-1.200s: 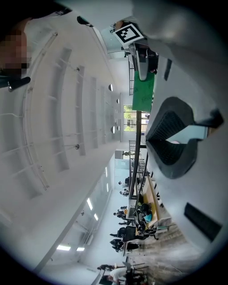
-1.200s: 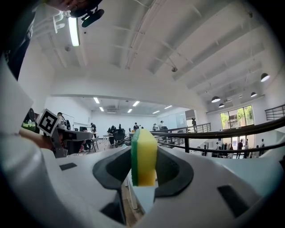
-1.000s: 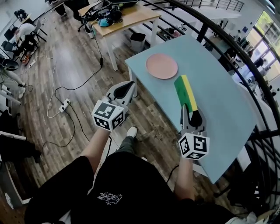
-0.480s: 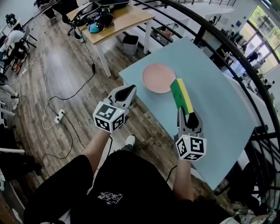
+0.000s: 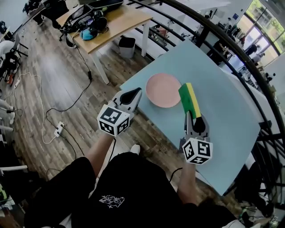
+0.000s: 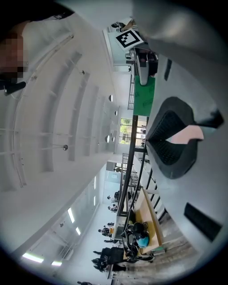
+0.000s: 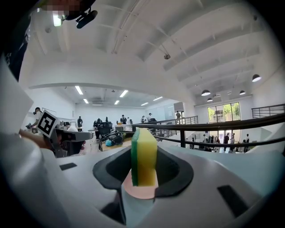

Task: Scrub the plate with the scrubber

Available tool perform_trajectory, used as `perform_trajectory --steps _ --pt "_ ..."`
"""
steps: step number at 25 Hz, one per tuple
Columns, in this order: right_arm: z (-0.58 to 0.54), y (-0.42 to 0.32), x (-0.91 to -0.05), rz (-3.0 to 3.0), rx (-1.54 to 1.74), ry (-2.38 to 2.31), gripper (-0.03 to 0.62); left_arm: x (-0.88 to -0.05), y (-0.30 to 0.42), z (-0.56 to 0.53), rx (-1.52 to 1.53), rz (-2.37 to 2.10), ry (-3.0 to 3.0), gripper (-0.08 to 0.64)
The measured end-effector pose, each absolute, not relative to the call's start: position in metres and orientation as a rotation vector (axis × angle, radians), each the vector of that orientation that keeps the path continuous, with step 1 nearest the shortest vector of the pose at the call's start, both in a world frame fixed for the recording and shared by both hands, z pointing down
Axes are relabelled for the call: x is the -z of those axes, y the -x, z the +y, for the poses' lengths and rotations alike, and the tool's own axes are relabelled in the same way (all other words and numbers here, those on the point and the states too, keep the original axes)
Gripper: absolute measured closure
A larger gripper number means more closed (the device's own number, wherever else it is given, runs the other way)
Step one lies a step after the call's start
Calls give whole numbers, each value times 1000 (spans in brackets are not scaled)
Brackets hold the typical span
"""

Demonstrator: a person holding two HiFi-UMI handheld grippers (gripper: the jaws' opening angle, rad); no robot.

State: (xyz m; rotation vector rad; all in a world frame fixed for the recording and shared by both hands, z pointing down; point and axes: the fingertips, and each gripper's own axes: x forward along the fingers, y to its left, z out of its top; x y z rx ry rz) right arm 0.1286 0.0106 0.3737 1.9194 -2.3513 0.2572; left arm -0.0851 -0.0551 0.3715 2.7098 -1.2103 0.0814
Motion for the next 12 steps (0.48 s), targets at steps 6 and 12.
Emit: perform_trajectory --steps 6,12 --pt "-17 -113 -381 -2324 -278 -1940 451 -381 98 -87 -105 -1170 -2719 552" --pt "-22 -107 -392 -2303 -313 -1927 451 -401 96 -97 -133 -1134 -2682 552"
